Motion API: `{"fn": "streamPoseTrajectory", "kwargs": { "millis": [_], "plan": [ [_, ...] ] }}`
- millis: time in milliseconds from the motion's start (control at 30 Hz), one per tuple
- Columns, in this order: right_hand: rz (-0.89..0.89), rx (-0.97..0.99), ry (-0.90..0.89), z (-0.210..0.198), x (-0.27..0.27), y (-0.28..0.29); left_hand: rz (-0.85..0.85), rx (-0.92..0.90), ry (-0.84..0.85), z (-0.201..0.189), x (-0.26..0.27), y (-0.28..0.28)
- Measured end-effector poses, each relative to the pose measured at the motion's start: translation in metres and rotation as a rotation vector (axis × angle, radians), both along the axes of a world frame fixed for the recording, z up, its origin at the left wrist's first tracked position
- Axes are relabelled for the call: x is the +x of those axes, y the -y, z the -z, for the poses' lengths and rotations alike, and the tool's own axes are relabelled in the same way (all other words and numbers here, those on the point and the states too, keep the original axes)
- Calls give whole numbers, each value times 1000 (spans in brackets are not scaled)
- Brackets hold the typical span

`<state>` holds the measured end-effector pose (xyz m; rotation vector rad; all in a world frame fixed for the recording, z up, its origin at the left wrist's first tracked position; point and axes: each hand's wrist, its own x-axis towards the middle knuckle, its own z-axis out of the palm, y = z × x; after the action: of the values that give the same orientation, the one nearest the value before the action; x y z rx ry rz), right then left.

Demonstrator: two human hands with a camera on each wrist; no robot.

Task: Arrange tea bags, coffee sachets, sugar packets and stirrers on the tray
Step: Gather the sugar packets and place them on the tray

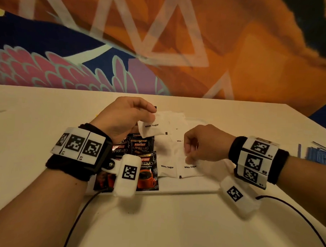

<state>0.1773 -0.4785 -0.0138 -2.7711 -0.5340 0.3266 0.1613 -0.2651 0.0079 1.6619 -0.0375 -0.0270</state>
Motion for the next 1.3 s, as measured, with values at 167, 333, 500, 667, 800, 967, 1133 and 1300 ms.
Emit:
{"fn": "streamPoseTrajectory", "kwargs": {
  "millis": [167, 333, 500, 667, 800, 967, 1133, 1300],
  "plan": [
    [34, 321, 133, -21, -5, 1, 17, 67, 8, 1, 0, 1],
    [44, 603, 59, -26, -18, -13, 133, 127, 32, 2, -8, 13],
    [118, 602, -139, -16, -24, 0, 75, 291, 104, 1, -11, 17],
    [145, 382, -262, 1, -31, 11, 21, 237, 77, -20, -13, 5],
    [98, 27, -55, 8, -35, 6, 6, 300, 47, -39, -22, -13],
    [-27, -22, 135, -12, -40, -9, 15, 885, 101, -41, -36, -46],
    [-237, 46, 165, -19, -52, -40, 115, 1407, 114, -18, -53, -61],
    [-306, -56, 170, 0, -57, -66, 153, 1453, 90, 10, -70, -51]
  ]
}}
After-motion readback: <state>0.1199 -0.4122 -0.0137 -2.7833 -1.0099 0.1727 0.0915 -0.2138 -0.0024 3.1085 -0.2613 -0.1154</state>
